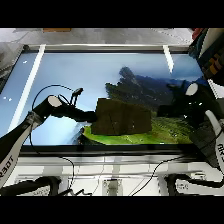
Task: Fold the clothes and pants, and hang the long-sleeved shirts on hangers.
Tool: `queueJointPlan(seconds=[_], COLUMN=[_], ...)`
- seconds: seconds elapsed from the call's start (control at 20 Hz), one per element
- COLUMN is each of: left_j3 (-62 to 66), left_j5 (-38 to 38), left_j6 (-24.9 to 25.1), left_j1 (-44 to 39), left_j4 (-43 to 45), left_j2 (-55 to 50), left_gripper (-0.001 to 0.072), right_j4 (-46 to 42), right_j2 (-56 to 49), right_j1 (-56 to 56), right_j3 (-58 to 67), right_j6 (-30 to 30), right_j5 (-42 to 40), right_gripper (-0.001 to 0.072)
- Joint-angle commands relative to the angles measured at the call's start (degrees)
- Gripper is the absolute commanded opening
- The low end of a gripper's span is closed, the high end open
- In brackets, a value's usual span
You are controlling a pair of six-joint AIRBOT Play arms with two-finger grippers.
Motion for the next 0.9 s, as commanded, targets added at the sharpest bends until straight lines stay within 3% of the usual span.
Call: queueJointPlan(seconds=[0.0, 0.1, 0.2, 0.3, 0.45, 0.6, 0.85], left_j3=[2.34, 2.34, 2.34, 2.34, 2.34, 2.34, 2.34], left_j5=[0.20, 0.17, 0.20, 0.20, 0.17, 0.15, -0.98], left_j6=[0.17, 0.17, 0.17, 0.17, 0.17, 0.17, 0.17], left_j1=[2.32, 2.56, 2.56, 2.56, 2.56, 2.56, 2.56], left_j4=[-0.70, -0.90, -0.92, -0.90, -0.92, -0.92, -0.90], left_j2=[0.66, 0.94, 0.87, 0.79, 0.79, 0.79, 0.79], left_gripper=[0.0666, 0.0666, 0.0666, 0.0666, 0.0666, 0.0666, 0.0666], right_j4=[0.81, 15.15, 26.91, 29.79, 30.10, 31.26, 30.32], right_j2=[-0.22, -1.11, -1.77, -1.88, -1.97, -2.12, -3.08], right_j1=[-8.33, -13.66, -15.39, -13.97, -8.59, -1.88, 1.01], right_j3=[3.04, -1.66, -8.70, -14.53, -19.41, -19.54, -19.15], right_j6=[-6.36, -13.73, -20.61, -21.20, -18.36, -17.46, -16.28], right_j5=[-0.52, 2.34, 2.80, -4.44, -16.02, -22.16, -23.87], right_gripper=[0.0299, 0.0267, 0.0332, 0.0680, 0.0699, 0.0698, 0.0679])
